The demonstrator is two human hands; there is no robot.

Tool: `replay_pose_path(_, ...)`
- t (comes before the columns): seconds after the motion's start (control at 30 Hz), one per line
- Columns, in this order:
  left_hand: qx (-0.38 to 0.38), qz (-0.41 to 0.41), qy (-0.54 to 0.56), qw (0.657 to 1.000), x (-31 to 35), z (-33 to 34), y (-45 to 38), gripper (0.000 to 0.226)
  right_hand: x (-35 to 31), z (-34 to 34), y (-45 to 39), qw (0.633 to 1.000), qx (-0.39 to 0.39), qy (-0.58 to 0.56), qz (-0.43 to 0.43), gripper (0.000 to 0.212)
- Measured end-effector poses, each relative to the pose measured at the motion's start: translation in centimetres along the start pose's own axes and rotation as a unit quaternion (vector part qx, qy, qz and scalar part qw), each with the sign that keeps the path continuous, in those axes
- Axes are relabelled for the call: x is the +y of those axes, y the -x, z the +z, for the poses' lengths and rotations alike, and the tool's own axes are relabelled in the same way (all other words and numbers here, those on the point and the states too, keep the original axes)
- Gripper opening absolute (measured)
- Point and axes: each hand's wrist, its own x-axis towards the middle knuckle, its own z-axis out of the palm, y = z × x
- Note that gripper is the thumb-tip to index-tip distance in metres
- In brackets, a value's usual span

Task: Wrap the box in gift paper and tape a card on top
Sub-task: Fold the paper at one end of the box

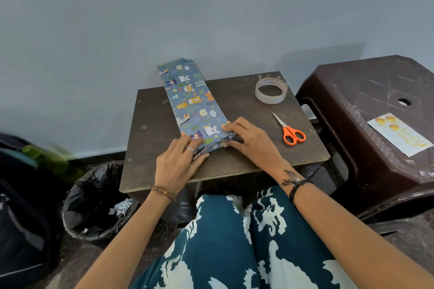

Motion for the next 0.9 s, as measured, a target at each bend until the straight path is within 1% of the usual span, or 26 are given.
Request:
replay_pose_path(0.13,-0.014,0.02,0.025,0.999,-0.1,-0.2,0.8,0.022,0.2,-1.2,0.7,0.996,-0.061,-0.058,0.03,0.049)
replay_pose_path(0.2,-0.032,0.043,0.024,0.998,-0.1,-0.4,1.4,0.018,0.1,-1.6,1.0,0.991,-0.084,-0.088,0.047,0.051)
replay_pose_path(0.27,-0.055,0.055,0.039,0.996,-0.1,-0.8,1.8,0.019,-0.1,-1.9,1.2,0.987,-0.087,-0.114,0.068,0.05)
replay_pose_path(0.33,-0.074,0.057,0.062,0.994,-0.1,-1.4,1.6,0.025,-0.2,-1.7,1.2,0.987,-0.066,-0.122,0.085,0.05)
replay_pose_path(0.4,-0.083,0.046,0.073,0.993,0.0,-2.0,1.0,0.03,-0.3,-1.4,1.0,0.989,-0.042,-0.114,0.086,0.047)
replay_pose_path(0.53,-0.095,-0.009,0.079,0.992,0.3,-2.4,0.3,0.033,-0.3,-1.0,0.9,0.997,-0.019,-0.062,0.048,0.037)
replay_pose_path(0.67,-0.089,-0.029,0.068,0.993,0.2,-1.9,0.3,0.028,-0.2,-1.2,0.9,0.996,-0.055,-0.055,0.051,0.04)
replay_pose_path(0.73,-0.099,-0.032,0.069,0.992,0.2,-2.0,0.1,0.025,0.0,-1.3,0.8,0.994,-0.062,-0.065,0.058,0.04)
replay_pose_path(0.9,-0.113,-0.036,0.109,0.987,0.1,-2.5,0.2,0.026,0.2,-1.9,1.1,0.988,-0.091,-0.11,0.062,0.04)
